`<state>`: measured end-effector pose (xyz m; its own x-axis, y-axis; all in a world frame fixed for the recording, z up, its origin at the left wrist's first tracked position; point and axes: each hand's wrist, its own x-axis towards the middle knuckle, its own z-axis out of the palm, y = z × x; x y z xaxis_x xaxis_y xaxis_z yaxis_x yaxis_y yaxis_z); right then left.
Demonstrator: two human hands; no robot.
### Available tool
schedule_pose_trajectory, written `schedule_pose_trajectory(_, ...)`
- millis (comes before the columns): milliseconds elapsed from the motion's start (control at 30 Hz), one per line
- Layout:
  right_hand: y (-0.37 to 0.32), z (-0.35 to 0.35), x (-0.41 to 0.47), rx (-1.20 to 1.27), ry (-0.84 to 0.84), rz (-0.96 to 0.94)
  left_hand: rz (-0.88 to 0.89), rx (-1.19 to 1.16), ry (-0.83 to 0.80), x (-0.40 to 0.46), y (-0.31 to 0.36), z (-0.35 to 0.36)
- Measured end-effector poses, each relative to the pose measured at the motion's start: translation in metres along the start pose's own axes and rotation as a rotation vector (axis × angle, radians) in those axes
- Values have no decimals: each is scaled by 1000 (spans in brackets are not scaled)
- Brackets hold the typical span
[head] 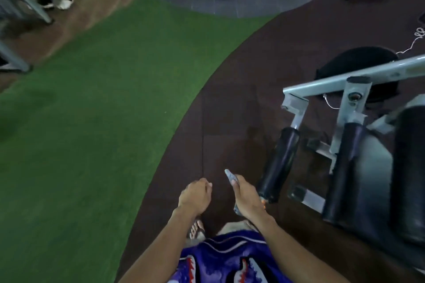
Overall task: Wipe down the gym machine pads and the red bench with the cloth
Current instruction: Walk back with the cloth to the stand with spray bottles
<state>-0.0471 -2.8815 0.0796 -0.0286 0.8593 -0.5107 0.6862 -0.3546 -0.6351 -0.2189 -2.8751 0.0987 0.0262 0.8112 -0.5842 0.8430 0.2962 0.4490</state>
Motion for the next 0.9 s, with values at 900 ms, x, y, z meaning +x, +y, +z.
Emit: schedule_pose_trajectory(900, -332, -313, 802, 108, 56, 34, 68, 143, -46, 770, 261, -472)
